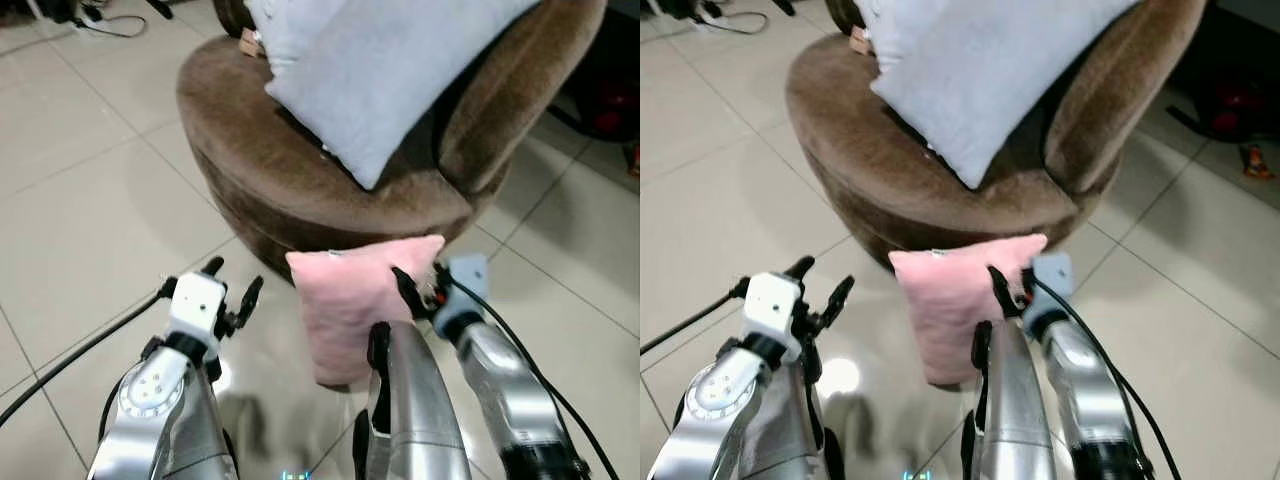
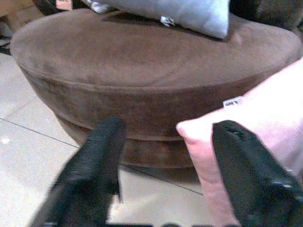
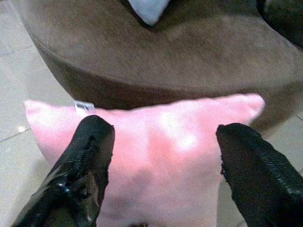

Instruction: Move the pillow to the sofa from floor

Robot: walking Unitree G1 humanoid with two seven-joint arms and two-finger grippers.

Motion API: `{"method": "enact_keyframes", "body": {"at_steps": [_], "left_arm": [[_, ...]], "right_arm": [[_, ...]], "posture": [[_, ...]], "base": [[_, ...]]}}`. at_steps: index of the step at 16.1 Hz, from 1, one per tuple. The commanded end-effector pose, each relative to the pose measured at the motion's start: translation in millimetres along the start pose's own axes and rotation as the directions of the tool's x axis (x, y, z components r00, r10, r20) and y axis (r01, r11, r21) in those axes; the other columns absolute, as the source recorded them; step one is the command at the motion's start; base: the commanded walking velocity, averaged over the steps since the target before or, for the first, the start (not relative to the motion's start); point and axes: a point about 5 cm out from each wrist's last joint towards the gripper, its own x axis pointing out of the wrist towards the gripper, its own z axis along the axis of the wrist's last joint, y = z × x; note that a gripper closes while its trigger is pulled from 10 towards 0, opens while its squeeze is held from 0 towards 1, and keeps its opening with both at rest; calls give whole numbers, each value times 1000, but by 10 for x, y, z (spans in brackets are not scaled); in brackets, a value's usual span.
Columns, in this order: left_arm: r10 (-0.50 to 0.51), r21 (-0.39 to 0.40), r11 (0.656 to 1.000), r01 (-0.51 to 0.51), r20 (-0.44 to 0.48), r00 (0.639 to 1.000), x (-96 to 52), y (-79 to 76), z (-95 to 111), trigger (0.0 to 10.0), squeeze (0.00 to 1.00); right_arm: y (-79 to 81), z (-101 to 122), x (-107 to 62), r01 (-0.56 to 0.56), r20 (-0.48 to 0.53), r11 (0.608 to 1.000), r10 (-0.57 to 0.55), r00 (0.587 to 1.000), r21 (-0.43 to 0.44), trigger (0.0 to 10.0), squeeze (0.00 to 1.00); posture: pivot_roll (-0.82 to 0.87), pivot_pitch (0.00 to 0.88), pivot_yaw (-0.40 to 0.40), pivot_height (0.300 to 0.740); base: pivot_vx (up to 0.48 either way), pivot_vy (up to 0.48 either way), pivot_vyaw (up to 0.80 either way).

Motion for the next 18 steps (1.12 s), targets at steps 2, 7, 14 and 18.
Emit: {"method": "enact_keyframes", "body": {"at_steps": [2, 7, 14, 18], "left_arm": [[-35, 26, 999, 35, -8, 999, 5, -13, 25, 10000, 0], [-97, 62, 993, 97, 7, 995, 50, -18, 83, 10000, 0], [-207, 73, 975, 208, -19, 978, -19, 34, 102, 10000, 0], [-258, 86, 961, 261, -46, 965, -56, 28, 92, 10000, 0]], "right_arm": [[28, -5, 74, 4, -15, 1000, -4, 1000, -30, 10000, 0], [95, 53, 333, -6, 9, 1000, 6, 1000, 13, 10000, 1000], [317, -52, 637, 4, -122, 999, -8, 992, -32, 10000, 0], [374, -136, 688, 82, -184, 991, -101, 978, -108, 10000, 0]], "posture": [[-43, 221, -63, 461], [-17, 238, -30, 461], [34, 262, 4, 461], [48, 281, 22, 461]], "base": [[0, 0, 0], [0, 0, 0], [0, 0, 0], [0, 0, 0]]}}
